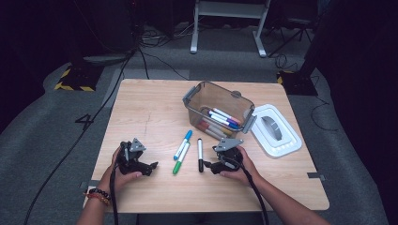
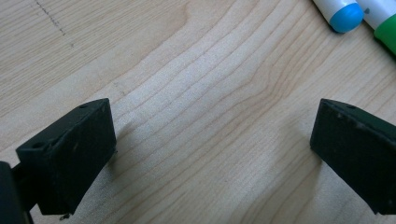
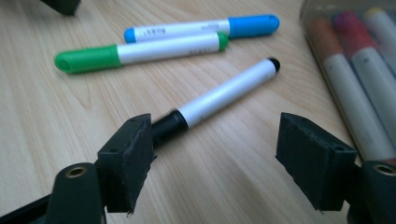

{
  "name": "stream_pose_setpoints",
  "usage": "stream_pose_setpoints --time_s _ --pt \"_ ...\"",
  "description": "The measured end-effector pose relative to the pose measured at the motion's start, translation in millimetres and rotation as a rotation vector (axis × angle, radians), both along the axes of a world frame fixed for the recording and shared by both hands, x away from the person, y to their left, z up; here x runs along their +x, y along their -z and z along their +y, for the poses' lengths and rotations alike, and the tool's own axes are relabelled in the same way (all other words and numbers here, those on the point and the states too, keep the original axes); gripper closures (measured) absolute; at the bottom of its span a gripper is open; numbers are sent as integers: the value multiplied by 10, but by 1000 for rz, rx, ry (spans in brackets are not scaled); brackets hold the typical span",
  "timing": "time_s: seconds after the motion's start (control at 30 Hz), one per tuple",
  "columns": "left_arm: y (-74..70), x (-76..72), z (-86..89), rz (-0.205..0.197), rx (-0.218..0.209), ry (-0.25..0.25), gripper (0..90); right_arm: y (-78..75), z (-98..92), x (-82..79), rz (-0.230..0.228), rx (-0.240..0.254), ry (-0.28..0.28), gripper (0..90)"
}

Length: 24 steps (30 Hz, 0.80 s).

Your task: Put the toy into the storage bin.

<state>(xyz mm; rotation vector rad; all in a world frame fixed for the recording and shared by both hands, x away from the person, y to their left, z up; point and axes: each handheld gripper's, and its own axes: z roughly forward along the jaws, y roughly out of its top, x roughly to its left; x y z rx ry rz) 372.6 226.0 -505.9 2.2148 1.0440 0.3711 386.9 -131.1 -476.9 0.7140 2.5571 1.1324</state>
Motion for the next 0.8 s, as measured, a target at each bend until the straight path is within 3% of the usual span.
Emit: stream_pose_setpoints --time_s 0.17,0.33,0.5,0.6,0.8 --pt "0 0 0 -1 1 0 5 5 83 -18 -5 -3 -22 285" --pt "0 0 0 0 0 0 5 104 95 20 38 -18 -10 312" --pt "0 -1 0 0 0 0 5 163 29 36 53 -76 -3 436" --pt "0 0 0 0 0 0 5 157 -87 59 61 -68 5 559" --pt "-1 1 2 -2 3 2 5 132 -267 167 79 -80 5 641"
